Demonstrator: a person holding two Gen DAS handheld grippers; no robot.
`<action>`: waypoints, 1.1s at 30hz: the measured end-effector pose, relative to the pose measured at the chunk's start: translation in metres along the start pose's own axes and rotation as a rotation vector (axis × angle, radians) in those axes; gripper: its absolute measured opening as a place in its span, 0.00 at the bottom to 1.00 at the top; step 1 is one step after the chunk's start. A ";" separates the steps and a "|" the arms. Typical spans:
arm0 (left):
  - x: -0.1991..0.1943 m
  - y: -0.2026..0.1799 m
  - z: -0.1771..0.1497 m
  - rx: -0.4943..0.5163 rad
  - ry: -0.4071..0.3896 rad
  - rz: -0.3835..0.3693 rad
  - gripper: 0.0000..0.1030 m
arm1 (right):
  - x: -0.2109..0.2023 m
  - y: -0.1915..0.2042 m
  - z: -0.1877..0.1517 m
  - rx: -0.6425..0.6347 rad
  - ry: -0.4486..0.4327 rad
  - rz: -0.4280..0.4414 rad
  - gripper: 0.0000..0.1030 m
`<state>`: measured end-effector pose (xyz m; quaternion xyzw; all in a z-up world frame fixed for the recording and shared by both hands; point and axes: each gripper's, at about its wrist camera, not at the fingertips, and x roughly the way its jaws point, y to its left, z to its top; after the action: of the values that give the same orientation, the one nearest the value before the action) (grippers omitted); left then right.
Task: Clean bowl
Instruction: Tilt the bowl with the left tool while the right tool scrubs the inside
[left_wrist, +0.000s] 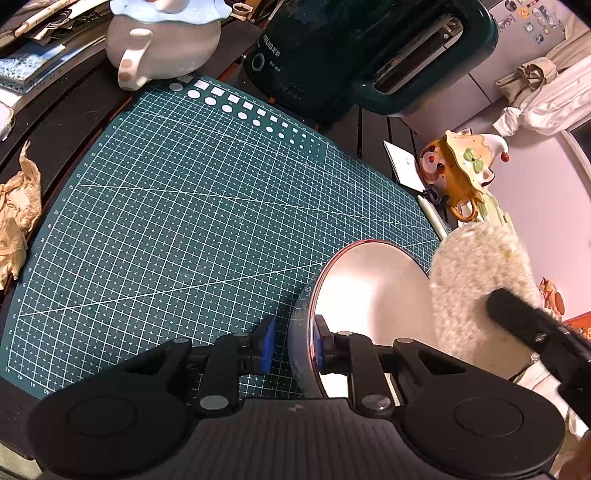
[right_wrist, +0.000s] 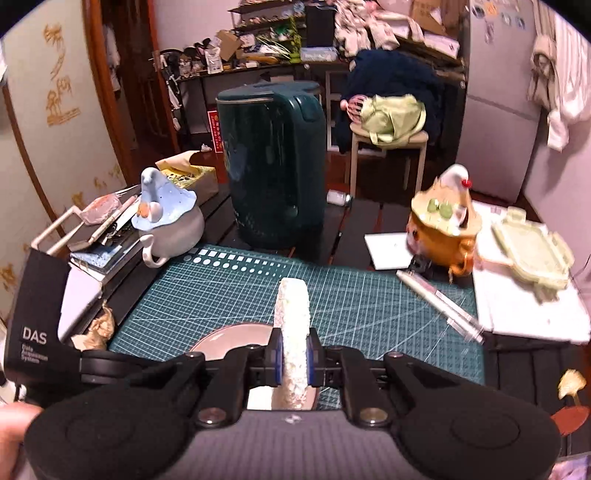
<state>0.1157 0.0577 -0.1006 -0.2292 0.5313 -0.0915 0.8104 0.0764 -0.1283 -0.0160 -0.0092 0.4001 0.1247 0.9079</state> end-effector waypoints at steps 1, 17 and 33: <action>-0.001 0.000 0.000 0.000 0.000 0.001 0.19 | 0.002 0.001 -0.002 -0.004 0.006 -0.001 0.10; 0.004 -0.012 -0.017 0.039 0.021 0.021 0.16 | -0.001 0.000 -0.003 0.023 0.005 0.035 0.10; 0.004 -0.013 -0.014 0.049 0.037 0.015 0.25 | 0.006 0.008 -0.007 0.013 0.038 0.082 0.11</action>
<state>0.1056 0.0405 -0.1021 -0.2034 0.5457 -0.1028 0.8064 0.0736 -0.1203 -0.0246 0.0107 0.4182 0.1588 0.8943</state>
